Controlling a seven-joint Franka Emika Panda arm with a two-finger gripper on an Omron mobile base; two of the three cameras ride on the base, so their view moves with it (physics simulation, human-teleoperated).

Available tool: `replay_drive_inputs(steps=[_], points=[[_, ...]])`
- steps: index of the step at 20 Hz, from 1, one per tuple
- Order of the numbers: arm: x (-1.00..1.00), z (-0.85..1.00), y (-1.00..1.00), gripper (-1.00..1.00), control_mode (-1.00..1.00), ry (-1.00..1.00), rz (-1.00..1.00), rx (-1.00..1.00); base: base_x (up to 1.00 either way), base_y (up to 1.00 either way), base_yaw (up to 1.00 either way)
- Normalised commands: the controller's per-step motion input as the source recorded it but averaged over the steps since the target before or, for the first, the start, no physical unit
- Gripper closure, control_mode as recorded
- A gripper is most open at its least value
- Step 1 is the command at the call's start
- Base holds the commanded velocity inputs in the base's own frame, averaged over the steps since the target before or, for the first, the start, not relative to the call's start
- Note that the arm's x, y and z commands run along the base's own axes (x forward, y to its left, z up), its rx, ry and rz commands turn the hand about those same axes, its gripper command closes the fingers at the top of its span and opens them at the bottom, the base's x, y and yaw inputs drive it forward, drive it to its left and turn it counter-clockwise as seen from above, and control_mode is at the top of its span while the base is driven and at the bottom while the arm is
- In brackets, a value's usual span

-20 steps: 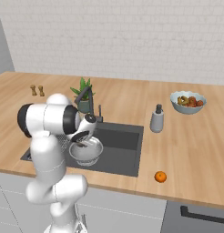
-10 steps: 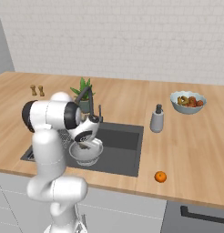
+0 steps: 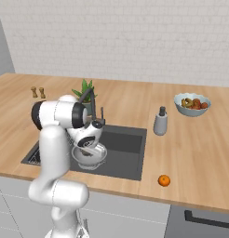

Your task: Put the colander in the sink, put the tangerine, mango, kiwi in the colander, and turn on the sink faucet and pour water over the colander.

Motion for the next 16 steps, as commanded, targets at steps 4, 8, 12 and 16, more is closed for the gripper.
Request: replay_drive_inputs(steps=[4, 8, 12, 16], points=[[-0.19, -0.13, -0.02, -1.00, -1.00, -0.03, 0.06, 0.00, 0.00, 0.00, 0.00], [-0.42, 0.18, -0.01, -1.00, -1.00, -0.12, 0.05, 0.00, 0.00, 0.00, 0.00], [-0.36, 0.51, -0.01, -1.00, -1.00, -0.16, 0.02, 0.00, 0.00, 0.00, 0.00], [-0.15, 0.61, -0.12, -1.00, -1.00, -0.16, 0.00, 0.00, 0.00, 0.00, 0.00]])
